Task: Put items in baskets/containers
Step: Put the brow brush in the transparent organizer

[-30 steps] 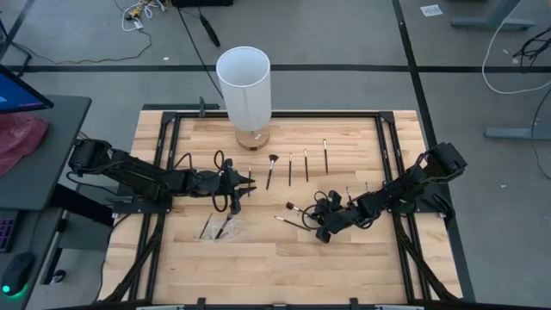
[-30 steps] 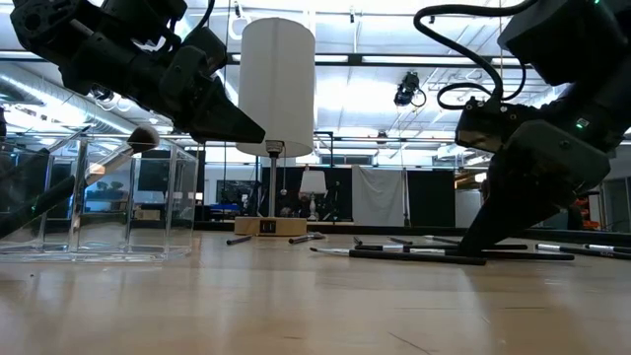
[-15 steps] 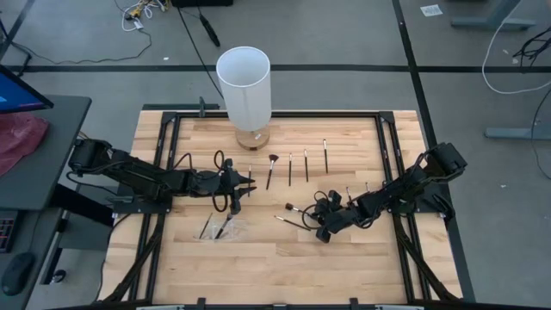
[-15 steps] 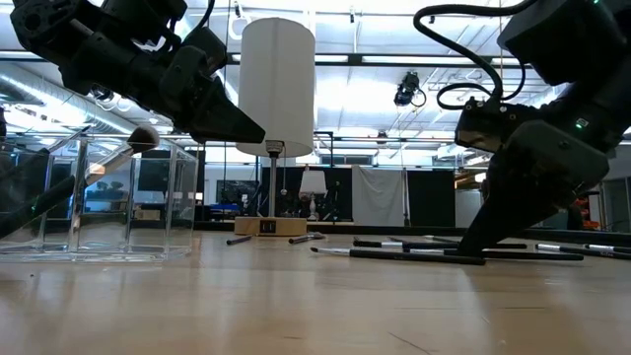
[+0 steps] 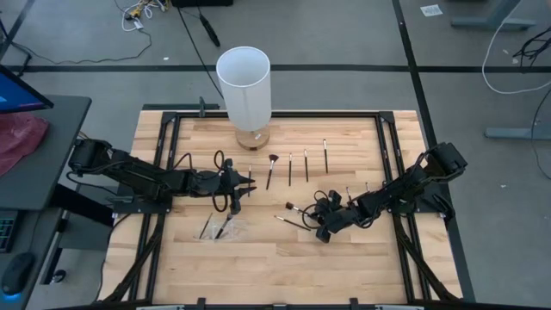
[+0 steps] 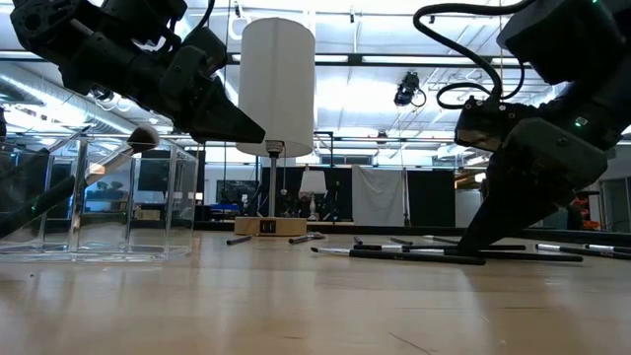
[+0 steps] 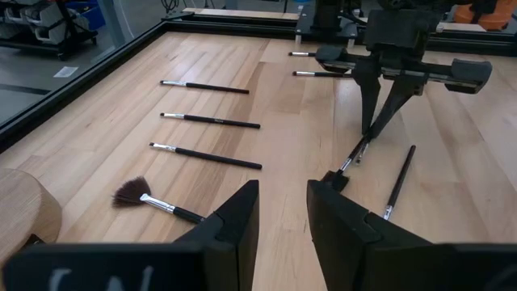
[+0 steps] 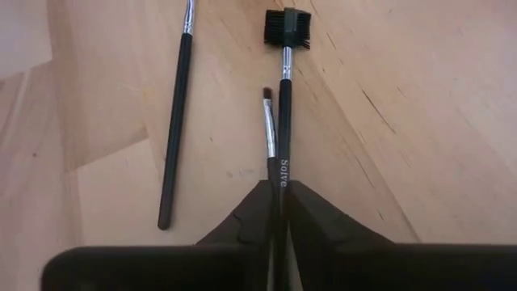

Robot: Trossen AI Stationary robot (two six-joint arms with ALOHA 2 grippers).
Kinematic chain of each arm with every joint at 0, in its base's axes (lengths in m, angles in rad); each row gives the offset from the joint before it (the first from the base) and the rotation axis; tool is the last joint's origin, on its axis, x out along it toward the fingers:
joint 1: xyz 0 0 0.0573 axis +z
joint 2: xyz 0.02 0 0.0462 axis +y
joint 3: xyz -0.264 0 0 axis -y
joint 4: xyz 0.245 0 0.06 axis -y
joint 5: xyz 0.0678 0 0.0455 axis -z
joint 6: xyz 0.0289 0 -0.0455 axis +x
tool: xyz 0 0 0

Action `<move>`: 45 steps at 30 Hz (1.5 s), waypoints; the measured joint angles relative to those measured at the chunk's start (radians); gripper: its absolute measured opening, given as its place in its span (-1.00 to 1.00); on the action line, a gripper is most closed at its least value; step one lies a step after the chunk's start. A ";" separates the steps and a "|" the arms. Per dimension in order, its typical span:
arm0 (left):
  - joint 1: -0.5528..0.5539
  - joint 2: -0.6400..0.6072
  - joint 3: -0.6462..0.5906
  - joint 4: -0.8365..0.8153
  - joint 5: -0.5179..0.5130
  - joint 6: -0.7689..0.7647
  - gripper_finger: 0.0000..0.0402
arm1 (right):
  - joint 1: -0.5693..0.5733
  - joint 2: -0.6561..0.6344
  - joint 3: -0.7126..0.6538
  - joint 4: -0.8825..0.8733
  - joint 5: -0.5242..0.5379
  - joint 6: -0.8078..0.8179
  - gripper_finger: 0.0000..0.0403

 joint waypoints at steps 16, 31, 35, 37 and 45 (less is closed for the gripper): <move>0.000 0.000 0.000 0.000 0.000 0.000 -0.45 | 0.000 -0.003 0.000 0.002 -0.018 0.002 -0.80; 0.000 0.000 0.000 0.000 0.000 0.000 -0.45 | -0.014 -0.003 0.000 0.019 -0.016 0.028 -0.70; 0.000 0.000 0.000 0.000 0.000 0.000 -0.45 | -0.030 -0.003 0.000 0.035 -0.014 0.023 -0.55; 0.000 0.000 0.000 0.000 0.000 0.000 -0.45 | -0.039 -0.003 0.000 0.030 -0.015 0.023 -0.47; 0.000 0.000 0.000 0.000 0.000 0.000 -0.45 | -0.071 -0.003 0.000 0.027 -0.007 -0.040 -0.43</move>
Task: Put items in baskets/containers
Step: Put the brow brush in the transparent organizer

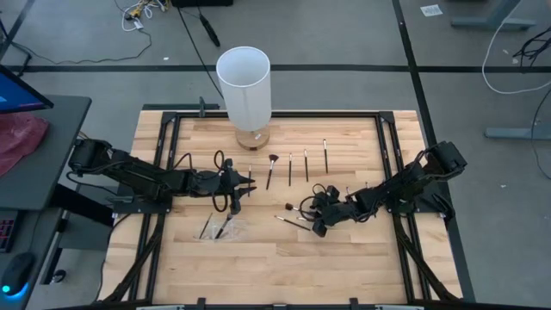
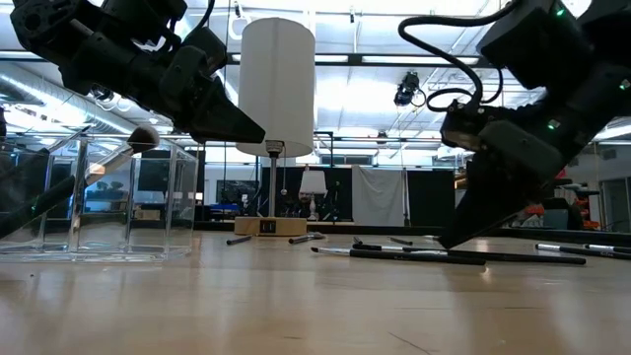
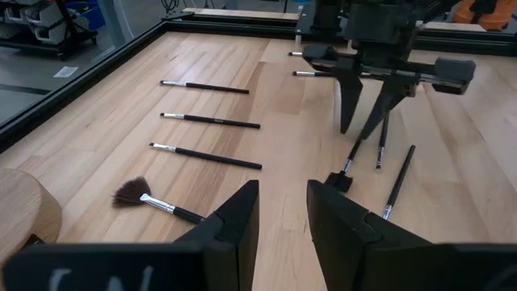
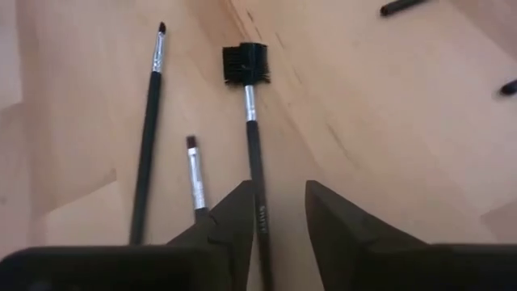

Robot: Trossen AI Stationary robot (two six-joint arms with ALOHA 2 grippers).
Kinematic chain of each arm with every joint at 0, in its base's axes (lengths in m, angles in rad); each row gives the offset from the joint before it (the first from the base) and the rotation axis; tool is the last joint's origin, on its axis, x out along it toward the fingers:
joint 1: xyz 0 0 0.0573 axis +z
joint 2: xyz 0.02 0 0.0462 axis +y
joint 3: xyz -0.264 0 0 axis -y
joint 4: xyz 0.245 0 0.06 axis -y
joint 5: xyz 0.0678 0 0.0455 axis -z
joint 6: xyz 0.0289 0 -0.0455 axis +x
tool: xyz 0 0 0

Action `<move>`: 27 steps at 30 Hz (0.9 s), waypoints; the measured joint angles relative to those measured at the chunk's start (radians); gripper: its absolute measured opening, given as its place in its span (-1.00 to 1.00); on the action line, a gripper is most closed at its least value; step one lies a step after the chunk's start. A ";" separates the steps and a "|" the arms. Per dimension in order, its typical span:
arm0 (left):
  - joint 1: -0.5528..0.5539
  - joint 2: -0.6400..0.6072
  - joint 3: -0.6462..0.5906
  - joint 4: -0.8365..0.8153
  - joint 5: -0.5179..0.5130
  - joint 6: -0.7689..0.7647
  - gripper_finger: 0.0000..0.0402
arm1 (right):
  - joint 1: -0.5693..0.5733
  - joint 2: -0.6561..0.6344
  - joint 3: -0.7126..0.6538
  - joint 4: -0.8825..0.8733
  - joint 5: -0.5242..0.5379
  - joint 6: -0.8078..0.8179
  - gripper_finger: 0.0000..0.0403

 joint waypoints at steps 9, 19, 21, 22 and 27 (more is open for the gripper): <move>0.000 0.000 0.000 0.000 0.000 0.000 -0.45 | -0.001 0.063 0.001 0.134 0.015 -0.206 -0.43; 0.000 0.000 0.000 -0.003 0.000 0.000 -0.45 | 0.001 0.218 0.002 0.324 0.096 -0.261 -0.38; 0.000 0.000 0.000 -0.003 0.000 0.000 -0.45 | -0.001 0.231 0.002 0.347 0.094 -0.278 -0.46; 0.000 0.000 0.000 -0.003 0.000 0.000 -0.45 | -0.003 0.236 0.003 0.351 0.093 -0.284 -0.50; 0.000 0.000 0.000 -0.002 0.000 0.000 -0.45 | -0.022 0.256 0.006 0.350 0.080 -0.319 -0.66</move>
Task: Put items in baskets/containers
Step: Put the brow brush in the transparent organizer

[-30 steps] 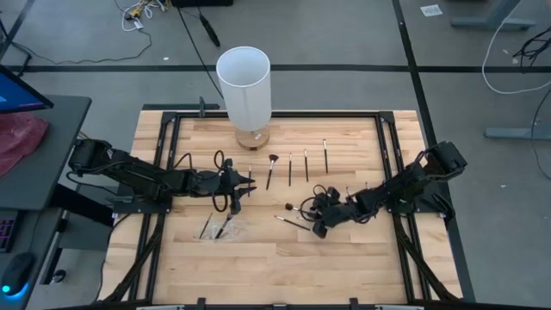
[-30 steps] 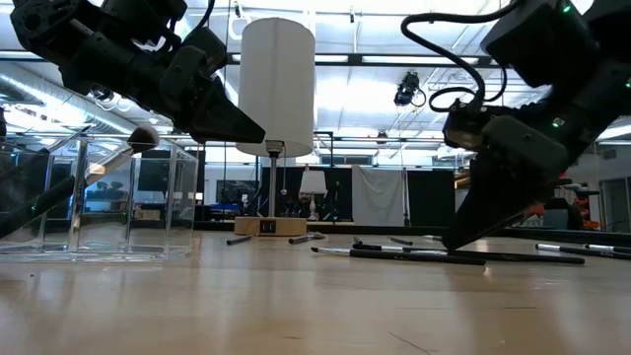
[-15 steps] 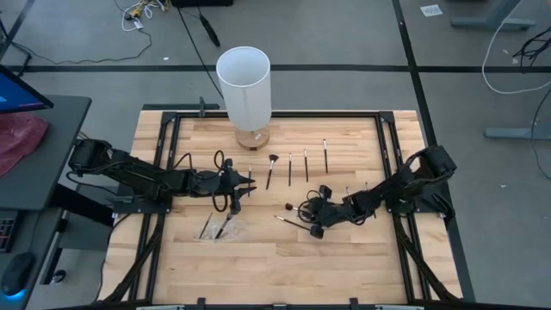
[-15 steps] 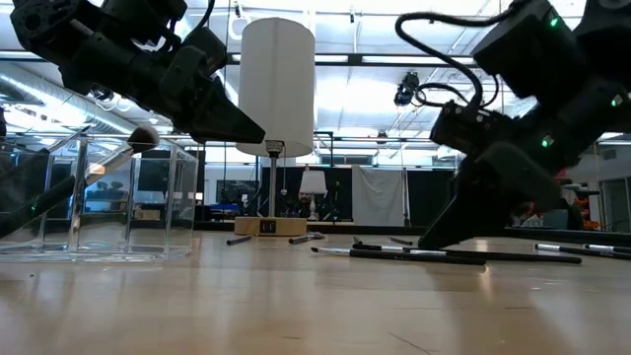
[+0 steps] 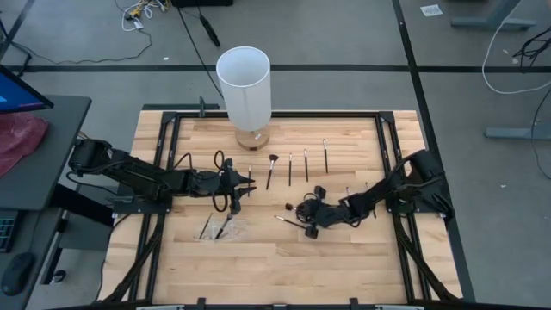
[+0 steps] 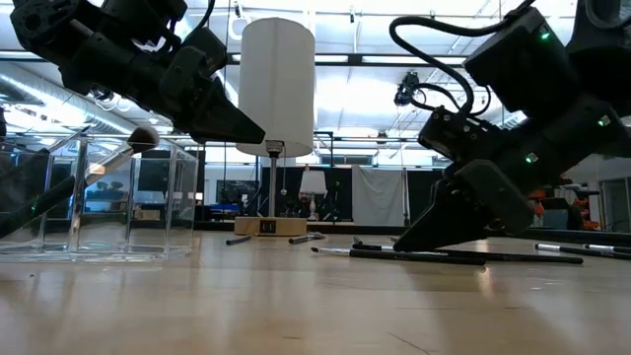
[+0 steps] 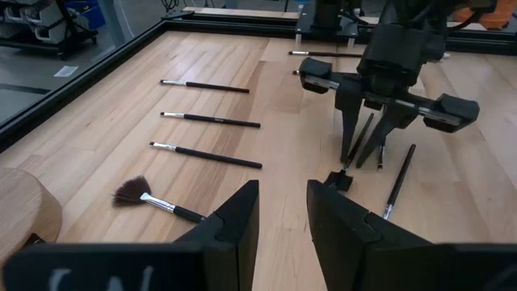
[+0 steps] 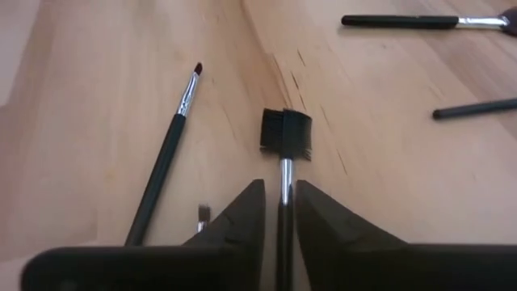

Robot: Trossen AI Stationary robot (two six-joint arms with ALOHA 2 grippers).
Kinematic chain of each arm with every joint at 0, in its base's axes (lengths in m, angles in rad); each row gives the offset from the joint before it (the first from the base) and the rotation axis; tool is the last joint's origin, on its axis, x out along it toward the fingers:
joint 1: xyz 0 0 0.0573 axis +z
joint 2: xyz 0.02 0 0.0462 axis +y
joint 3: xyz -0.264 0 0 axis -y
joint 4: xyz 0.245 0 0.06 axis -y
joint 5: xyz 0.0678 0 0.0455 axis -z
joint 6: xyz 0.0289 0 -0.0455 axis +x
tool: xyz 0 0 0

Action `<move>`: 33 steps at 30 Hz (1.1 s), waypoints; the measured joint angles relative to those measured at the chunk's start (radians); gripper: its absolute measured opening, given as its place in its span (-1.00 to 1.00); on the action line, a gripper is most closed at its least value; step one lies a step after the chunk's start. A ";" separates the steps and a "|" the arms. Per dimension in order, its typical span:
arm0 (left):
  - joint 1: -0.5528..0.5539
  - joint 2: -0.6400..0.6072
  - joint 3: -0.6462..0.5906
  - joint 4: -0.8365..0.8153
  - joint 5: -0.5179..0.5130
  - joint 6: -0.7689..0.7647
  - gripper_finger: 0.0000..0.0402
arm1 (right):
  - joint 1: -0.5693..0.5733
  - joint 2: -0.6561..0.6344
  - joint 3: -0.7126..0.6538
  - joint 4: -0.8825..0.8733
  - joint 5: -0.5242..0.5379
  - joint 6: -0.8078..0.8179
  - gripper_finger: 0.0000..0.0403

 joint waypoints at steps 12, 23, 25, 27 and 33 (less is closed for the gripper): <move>-0.001 0.000 0.000 0.000 0.000 0.000 -0.45 | -0.013 0.027 -0.011 0.053 -0.017 -0.045 -0.95; -0.001 0.000 0.000 -0.002 0.000 0.000 -0.45 | -0.016 -0.157 -0.033 -0.066 0.082 -0.122 -0.98; -0.001 0.000 0.000 -0.001 0.010 0.001 -0.45 | -0.014 -0.205 -0.041 -0.033 0.100 -0.122 -0.98; -0.001 0.000 0.000 0.002 0.028 0.006 -0.45 | -0.014 -0.228 -0.059 -0.017 0.101 -0.123 -0.99; -0.014 0.010 0.000 0.064 0.131 0.093 -0.45 | -0.013 -0.279 -0.115 0.230 0.065 -0.180 -0.99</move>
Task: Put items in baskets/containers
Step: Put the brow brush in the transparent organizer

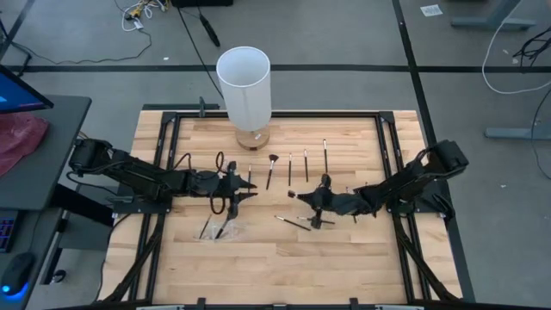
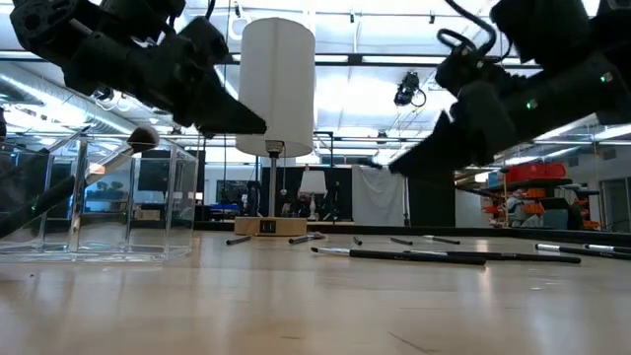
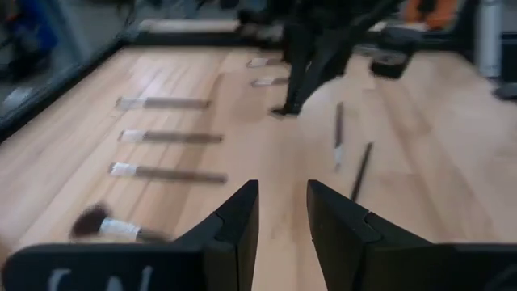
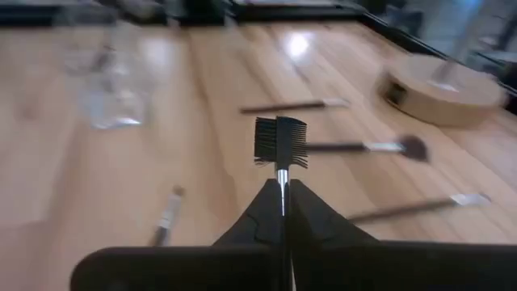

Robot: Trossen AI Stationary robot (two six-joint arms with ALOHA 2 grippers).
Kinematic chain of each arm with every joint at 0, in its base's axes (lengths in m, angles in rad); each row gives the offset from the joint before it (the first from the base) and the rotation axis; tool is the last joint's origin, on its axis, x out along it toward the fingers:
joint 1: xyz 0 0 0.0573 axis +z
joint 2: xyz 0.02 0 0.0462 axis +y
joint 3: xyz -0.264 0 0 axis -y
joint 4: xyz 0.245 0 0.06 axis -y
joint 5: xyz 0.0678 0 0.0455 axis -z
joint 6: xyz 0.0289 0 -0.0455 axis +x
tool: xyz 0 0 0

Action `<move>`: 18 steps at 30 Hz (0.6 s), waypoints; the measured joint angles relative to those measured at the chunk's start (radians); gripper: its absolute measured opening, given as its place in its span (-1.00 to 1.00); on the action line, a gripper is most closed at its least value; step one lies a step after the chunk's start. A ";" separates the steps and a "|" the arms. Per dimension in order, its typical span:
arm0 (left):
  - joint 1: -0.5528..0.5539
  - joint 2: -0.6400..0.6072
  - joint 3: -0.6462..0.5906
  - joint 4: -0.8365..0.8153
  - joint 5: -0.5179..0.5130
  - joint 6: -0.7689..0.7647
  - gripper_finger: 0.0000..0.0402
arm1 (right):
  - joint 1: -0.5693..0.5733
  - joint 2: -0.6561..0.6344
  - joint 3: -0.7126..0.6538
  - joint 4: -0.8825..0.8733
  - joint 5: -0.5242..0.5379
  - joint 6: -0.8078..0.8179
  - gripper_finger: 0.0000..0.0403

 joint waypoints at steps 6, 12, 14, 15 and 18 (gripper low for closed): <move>-0.037 0.087 0.002 0.214 0.031 0.163 -0.37 | 0.000 -0.005 -0.015 0.297 -0.211 -0.099 -0.98; -0.067 0.187 0.061 0.392 0.147 0.365 0.03 | 0.000 -0.005 -0.015 0.382 -0.363 -0.112 -0.98; -0.076 0.209 0.108 0.367 0.151 0.386 0.17 | 0.000 -0.005 -0.015 0.382 -0.363 -0.112 -0.98; -0.080 0.222 0.136 0.346 0.151 0.386 0.23 | 0.000 -0.005 -0.014 0.381 -0.363 -0.112 -0.98; -0.084 0.252 0.226 0.234 0.140 0.406 0.33 | 0.000 -0.005 -0.014 0.381 -0.363 -0.112 -0.98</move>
